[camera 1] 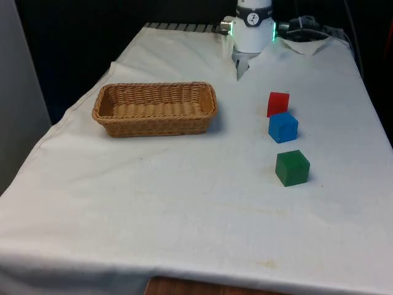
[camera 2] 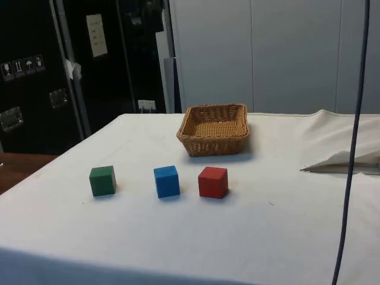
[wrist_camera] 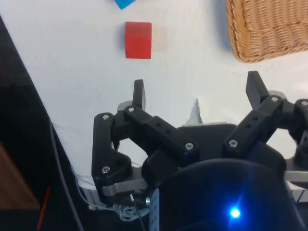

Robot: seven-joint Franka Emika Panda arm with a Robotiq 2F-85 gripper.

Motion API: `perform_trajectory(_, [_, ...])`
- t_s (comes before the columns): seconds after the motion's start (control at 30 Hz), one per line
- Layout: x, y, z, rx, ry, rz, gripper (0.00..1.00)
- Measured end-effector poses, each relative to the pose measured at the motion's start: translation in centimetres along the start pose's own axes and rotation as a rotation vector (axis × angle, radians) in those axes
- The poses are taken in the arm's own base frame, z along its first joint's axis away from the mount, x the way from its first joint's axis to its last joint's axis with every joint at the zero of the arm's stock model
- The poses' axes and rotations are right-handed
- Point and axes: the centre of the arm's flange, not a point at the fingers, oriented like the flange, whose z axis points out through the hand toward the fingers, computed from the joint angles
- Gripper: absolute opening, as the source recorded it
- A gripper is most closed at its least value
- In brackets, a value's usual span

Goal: Pick up exactly two blocks and place them into the basket.

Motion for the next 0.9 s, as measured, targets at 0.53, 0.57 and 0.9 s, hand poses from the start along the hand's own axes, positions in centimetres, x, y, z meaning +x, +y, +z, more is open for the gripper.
perform_trajectory(0.53, [5.4, -2.8, 1.4, -0.032, 0.008, -0.009, 1.0])
perform_trajectory(0.57, [5.8, -2.9, 1.8, -0.032, 0.007, -0.009, 1.0])
perform_trajectory(0.9, [6.7, -3.8, 3.8, -0.033, 0.03, -0.04, 1.0])
